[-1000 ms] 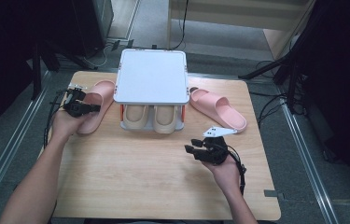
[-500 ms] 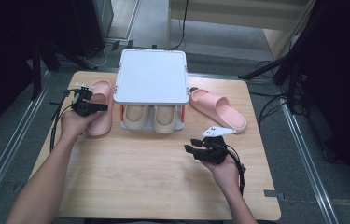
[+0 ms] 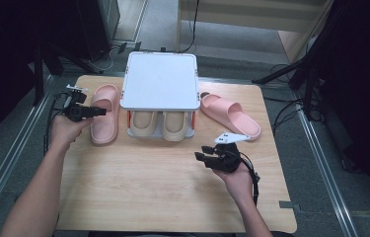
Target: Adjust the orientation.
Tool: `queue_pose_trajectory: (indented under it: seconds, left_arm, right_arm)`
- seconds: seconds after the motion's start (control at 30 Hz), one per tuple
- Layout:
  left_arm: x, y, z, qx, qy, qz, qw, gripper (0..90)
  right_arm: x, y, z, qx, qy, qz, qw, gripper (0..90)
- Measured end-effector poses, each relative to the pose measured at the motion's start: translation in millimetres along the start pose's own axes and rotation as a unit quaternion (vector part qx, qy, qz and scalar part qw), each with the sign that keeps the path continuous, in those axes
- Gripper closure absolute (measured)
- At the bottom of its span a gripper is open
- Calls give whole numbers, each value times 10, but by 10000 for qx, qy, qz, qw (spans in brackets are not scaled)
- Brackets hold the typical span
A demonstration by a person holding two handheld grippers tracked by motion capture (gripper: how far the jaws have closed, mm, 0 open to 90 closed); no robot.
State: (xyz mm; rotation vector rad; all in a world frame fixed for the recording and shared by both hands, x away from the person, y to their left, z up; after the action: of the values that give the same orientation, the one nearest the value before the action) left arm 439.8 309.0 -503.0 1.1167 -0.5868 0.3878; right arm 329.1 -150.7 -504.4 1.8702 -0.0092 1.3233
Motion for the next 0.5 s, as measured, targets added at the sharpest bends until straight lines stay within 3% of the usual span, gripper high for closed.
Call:
queue_pose_trajectory:
  seconds: [0.27,0.5]
  left_arm:
    - [-29,177,-161,167,120,166,9997,515]
    - [-93,90,-348,273,355,210,9988,483]
  right_arm:
    - [38,13,74,-29,-100,93,9999,592]
    - [55,-45,37,34,-30,-3,10000,590]
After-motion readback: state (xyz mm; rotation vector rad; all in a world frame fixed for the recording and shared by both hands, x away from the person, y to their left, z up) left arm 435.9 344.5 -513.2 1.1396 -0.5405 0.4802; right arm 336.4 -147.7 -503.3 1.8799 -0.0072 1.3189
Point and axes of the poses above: each handheld gripper's, and its own axes: y roughly backward along the jaws, x roughly out of its top, z roughly to its right, the point moved 3 cm from there along -y, roughly forward along the jaws, and after that the axes turned 6 degrees about y, right-handed, at the moved point
